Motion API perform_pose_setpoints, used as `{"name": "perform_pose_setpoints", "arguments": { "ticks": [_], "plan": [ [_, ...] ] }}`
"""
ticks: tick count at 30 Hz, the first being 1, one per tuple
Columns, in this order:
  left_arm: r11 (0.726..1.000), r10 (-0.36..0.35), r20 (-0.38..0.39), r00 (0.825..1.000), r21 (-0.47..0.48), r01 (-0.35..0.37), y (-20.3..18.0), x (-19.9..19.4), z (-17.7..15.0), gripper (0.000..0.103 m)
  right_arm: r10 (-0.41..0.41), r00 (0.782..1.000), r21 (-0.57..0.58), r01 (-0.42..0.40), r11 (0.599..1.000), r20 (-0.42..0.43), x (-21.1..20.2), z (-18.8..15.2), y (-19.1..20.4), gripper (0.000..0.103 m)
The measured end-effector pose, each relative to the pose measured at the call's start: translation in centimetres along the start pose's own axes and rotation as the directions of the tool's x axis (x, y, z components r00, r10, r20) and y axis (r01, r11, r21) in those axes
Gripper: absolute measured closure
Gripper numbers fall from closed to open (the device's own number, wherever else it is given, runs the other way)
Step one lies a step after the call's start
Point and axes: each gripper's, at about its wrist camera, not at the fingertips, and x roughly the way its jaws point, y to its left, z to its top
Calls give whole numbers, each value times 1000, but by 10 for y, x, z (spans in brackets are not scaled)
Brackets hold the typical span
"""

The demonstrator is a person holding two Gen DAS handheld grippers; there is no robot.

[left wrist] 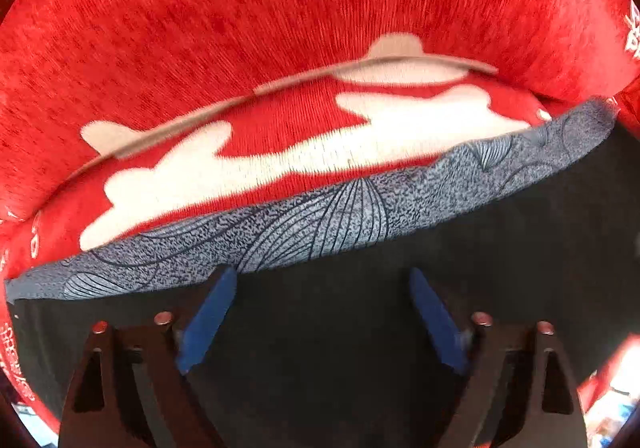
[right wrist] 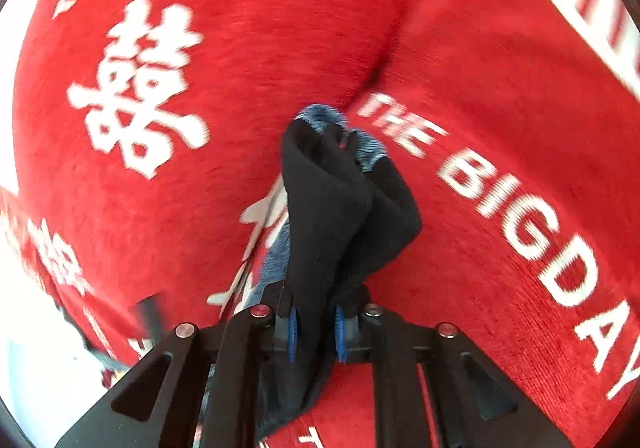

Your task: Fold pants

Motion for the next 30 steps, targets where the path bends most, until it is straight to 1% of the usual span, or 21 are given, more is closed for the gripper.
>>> {"name": "perform_pose_setpoints", "arguments": {
  "ticks": [2,4,6,9,11,12,13,15,17,19,20,21,22,23,24,25,26,27,28,29,30],
  "plan": [
    [1000,-26,-24,999,4,26,0,-5,0,12,-3,1000,-93,2,996,-11,-1,1,28,88],
    [996,-82,-24,996,-37,81,17,-19,-5,13,-2,1000,-179,-2,984,-23,-1,-2,55,88],
    [994,-92,2,996,-54,92,38,-37,-13,13,-10,999,-291,-4,957,-45,-1,-11,91,88],
    [993,-83,50,995,-80,86,92,-71,-33,13,-46,996,-440,5,898,-81,6,-35,140,88],
    [991,-66,52,996,-112,72,135,-86,-45,13,-84,991,-535,15,845,-104,16,-61,172,88],
    [990,-60,54,997,-122,66,150,-91,-52,13,-116,987,-593,28,805,-112,26,-80,190,88],
    [989,-38,56,998,-139,45,177,-99,-63,13,-140,983,-629,33,777,-121,35,-96,202,88],
    [986,15,50,999,-164,-6,226,-110,-87,13,-191,969,-683,35,729,-155,66,-136,222,87],
    [981,35,39,999,-195,-27,267,-117,-107,13,-241,952,-718,33,695,-190,98,-174,230,86],
    [975,47,24,999,-218,-40,298,-117,-123,13,-345,917,-776,67,628,-200,141,-222,231,84],
    [973,52,17,999,-227,-47,314,-118,-133,13,-414,890,-811,96,577,-189,163,-249,228,80],
    [972,52,12,999,-231,-47,329,-118,-143,13,-480,863,-845,134,518,-158,178,-267,224,78],
    [972,48,6,999,-232,-45,331,-109,-145,13,-539,836,-879,175,443,-106,188,-283,221,76],
    [972,42,0,999,-233,-41,337,-106,-150,13,-568,822,-911,207,358,-37,191,-298,221,73],
    [972,35,-4,999,-233,-35,337,-103,-152,13,-577,816,-939,227,259,38,187,-314,229,70],
    [972,27,-6,1000,-234,-27,344,-104,-157,13,-581,812,-948,225,226,54,183,-322,235,64],
    [971,17,-6,1000,-238,-18,350,-106,-161,13,-577,815,-951,214,224,47,173,-327,244,63],
    [970,-1,-7,1000,-242,0,354,-107,-164,13,-570,821,-947,203,248,27,165,-326,250,63],
    [970,-18,-6,1000,-245,16,351,-100,-159,13,-552,833,-930,187,316,-20,154,-321,254,62],
    [968,-37,-2,999,-247,35,350,-101,-159,13,-496,860,-871,152,466,-116,139,-307,255,59],
    [967,-65,1,998,-247,63,345,-101,-159,13,-435,880,-791,124,599,-191,129,-287,250,56]
  ]
}}
